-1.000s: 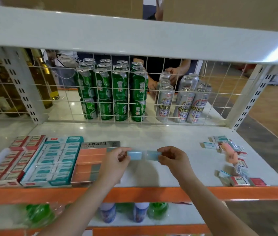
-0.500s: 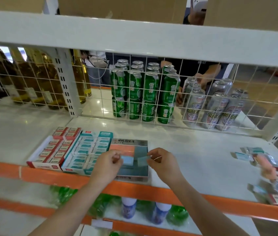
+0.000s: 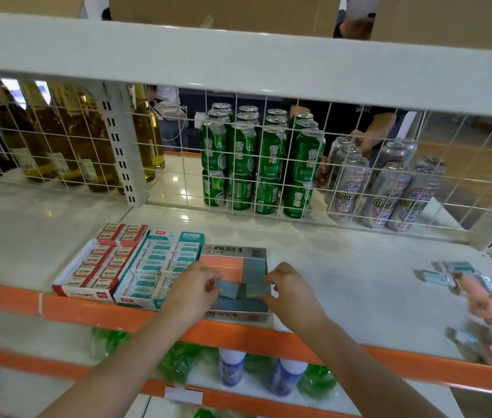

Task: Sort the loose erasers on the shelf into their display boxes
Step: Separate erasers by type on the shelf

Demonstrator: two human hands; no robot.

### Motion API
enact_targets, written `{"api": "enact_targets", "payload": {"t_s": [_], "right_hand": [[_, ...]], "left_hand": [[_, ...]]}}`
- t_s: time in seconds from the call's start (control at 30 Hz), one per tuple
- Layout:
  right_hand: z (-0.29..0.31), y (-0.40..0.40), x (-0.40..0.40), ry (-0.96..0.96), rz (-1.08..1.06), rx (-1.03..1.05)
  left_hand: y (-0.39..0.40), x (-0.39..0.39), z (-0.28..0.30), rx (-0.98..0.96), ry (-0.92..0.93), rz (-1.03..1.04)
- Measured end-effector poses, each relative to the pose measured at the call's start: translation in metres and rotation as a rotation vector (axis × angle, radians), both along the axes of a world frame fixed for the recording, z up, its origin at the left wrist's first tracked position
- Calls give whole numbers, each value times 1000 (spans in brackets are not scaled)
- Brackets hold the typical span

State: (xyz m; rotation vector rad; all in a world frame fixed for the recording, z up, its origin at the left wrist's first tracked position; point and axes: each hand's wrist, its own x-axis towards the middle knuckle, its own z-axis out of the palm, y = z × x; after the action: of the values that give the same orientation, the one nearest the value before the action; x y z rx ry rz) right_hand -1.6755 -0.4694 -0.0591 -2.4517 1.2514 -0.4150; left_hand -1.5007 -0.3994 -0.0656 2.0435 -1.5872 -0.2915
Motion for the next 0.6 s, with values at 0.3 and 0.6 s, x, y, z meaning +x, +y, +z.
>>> {"api": "enact_targets", "payload": {"t_s": [0.3, 0.6], "right_hand": [[4, -5, 10, 103, 47, -24], [1, -5, 5, 45, 46, 9]], "left_hand": [[-2, 1, 4, 42, -197, -139], [-6, -4, 8, 62, -222, -155]]}}
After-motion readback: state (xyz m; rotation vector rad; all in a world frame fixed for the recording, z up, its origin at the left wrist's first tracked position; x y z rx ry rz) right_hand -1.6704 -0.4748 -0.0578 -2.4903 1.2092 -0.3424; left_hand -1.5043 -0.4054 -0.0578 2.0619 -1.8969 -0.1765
